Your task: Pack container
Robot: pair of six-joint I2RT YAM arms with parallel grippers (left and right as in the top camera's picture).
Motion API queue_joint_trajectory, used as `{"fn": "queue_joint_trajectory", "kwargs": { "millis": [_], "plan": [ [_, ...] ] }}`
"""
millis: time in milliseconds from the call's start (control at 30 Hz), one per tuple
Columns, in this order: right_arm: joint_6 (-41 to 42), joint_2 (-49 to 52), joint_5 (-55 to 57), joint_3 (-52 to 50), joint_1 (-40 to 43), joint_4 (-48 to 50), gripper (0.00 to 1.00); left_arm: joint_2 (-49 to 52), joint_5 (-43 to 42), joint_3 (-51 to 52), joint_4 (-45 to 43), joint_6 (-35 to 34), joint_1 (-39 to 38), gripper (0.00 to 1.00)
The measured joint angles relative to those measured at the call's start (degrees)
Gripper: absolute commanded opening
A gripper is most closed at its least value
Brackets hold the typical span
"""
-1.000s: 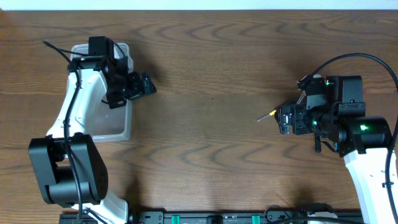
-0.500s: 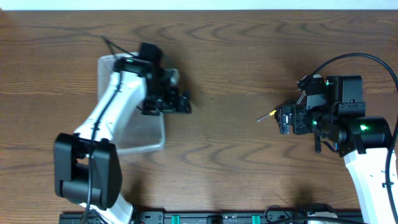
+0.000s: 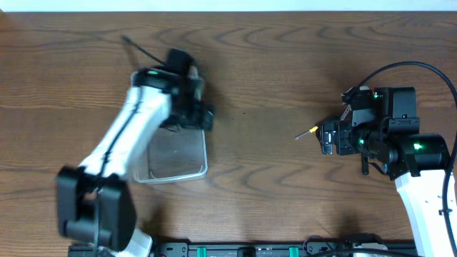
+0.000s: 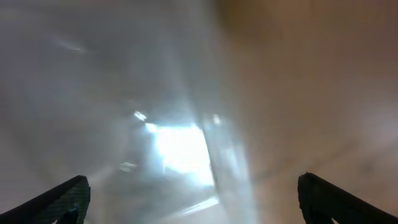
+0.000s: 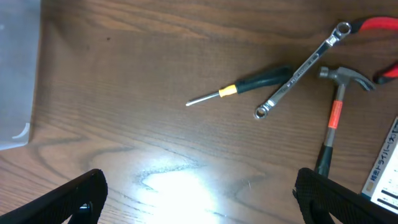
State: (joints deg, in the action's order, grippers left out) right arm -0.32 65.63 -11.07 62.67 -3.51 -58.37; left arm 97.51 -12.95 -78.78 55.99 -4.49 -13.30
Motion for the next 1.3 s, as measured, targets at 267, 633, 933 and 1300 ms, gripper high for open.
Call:
{"fn": "queue_joint_trajectory", "kwargs": {
  "millis": [267, 633, 933, 1300],
  "plan": [
    [0.00, 0.00, 0.44, 0.00, 0.00, -0.33, 0.99, -12.07, 2.89, -1.75, -3.15, -5.44, 16.74, 0.66],
    [-0.02, 0.00, 0.50, 0.00, 0.00, -1.40, 0.99, -4.83, 5.86, -1.88, -14.27, -18.75, 27.17, 0.11],
    [-0.15, 0.00, 0.57, 0.00, 0.00, -4.07, 0.99, 5.55, 5.88, -1.88, -23.19, -25.99, 27.12, 0.06],
    [-0.15, 0.00, 0.57, 0.00, 0.00, -4.90, 0.99, 13.60, 3.17, -1.88, -27.65, -28.46, 25.55, 0.06]
  ]
}}
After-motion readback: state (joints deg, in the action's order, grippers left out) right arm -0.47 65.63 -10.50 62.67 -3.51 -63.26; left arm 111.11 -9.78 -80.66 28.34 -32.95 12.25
